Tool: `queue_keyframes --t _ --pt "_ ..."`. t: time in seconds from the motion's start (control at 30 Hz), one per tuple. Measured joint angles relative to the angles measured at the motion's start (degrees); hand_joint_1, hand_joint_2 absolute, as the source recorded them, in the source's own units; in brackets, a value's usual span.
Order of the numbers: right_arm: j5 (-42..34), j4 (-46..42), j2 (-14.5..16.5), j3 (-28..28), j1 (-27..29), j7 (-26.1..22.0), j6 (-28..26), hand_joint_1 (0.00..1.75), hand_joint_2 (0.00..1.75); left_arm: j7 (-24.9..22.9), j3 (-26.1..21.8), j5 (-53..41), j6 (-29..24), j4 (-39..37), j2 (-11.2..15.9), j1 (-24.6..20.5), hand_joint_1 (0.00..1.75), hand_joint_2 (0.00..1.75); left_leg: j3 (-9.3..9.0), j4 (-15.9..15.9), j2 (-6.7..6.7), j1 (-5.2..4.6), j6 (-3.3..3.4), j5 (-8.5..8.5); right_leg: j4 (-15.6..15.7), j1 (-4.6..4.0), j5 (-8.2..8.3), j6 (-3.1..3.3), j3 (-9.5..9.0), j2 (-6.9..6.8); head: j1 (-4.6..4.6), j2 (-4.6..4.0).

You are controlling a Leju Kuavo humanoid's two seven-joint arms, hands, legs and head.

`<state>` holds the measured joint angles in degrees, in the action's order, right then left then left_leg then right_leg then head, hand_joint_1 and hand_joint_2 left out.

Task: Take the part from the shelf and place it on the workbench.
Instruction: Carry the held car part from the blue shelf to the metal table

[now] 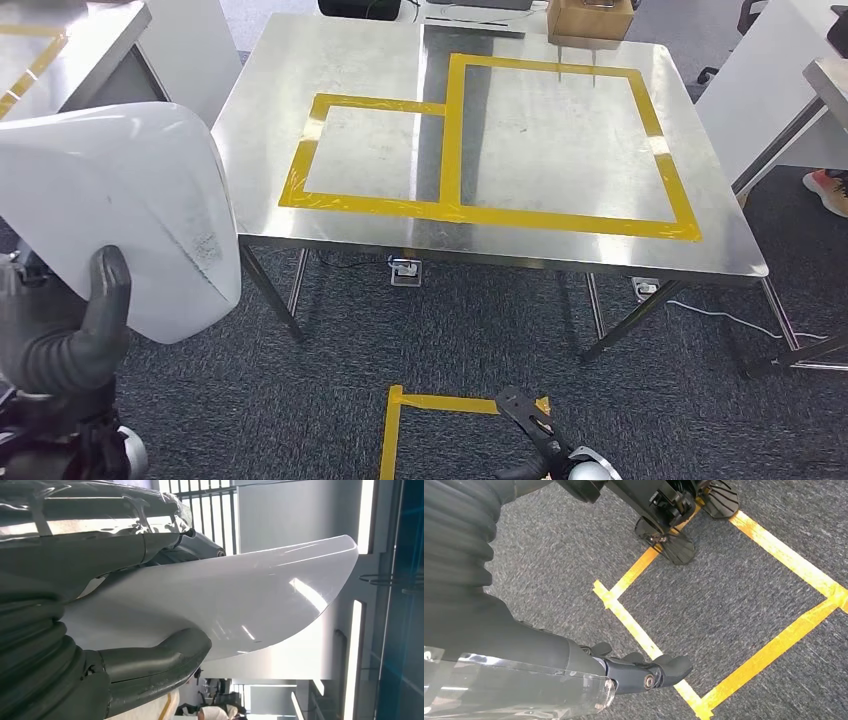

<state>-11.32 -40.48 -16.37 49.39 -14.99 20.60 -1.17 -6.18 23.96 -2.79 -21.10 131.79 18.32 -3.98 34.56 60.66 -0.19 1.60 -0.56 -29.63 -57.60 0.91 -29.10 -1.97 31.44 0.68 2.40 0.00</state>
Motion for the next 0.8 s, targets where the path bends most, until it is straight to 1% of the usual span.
queue_keyframes --t 0.27,0.8 --pt "-0.06 0.0 0.01 -0.12 0.15 -0.01 0.1 0.0 1.75 -0.96 0.0 0.38 -0.01 0.01 0.0 -0.01 1.75 1.75 0.01 0.0 -0.07 -0.01 0.0 0.0 0.0 0.01 0.0 0.0 -0.01 0.0 0.0 0.0" --pt "-0.24 0.0 0.04 -0.14 0.17 -0.01 0.13 0.0 1.75 -1.36 0.0 0.38 -0.02 0.01 0.0 -0.01 1.75 1.75 0.01 0.0 -0.13 0.0 0.0 0.0 0.0 0.01 -0.03 -0.05 -0.01 -0.01 0.0 0.0"
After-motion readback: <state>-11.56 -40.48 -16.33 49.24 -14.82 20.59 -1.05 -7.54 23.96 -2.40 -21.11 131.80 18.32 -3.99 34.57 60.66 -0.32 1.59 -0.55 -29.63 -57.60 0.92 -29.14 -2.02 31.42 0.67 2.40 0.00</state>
